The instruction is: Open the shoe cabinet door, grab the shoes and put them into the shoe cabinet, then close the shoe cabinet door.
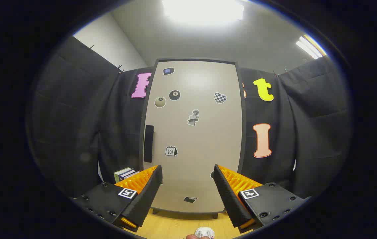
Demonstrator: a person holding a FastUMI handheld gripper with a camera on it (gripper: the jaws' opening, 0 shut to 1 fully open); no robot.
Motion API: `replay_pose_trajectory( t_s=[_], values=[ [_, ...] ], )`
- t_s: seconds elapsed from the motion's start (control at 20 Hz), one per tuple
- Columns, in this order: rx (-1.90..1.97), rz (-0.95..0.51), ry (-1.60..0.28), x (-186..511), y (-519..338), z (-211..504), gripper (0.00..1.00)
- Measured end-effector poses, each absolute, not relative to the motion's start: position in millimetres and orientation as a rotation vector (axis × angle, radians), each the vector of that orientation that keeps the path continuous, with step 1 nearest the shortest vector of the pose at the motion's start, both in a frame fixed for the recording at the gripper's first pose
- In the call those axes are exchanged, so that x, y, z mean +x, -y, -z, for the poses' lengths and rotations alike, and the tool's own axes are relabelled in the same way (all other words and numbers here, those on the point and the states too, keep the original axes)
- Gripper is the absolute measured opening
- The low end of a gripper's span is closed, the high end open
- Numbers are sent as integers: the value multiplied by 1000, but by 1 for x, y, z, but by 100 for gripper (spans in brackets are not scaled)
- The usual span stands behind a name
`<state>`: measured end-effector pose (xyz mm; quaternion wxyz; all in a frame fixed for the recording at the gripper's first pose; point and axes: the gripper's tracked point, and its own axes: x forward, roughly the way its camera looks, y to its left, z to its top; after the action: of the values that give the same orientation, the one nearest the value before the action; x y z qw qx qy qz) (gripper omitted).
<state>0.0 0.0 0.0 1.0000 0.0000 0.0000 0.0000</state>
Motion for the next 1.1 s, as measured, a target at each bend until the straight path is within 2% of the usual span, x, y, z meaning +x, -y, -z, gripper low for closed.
replay_pose_trajectory(
  t_s=[1.1],
  values=[
    [-1,-64,-8,9,-30,1,97]
  ],
)
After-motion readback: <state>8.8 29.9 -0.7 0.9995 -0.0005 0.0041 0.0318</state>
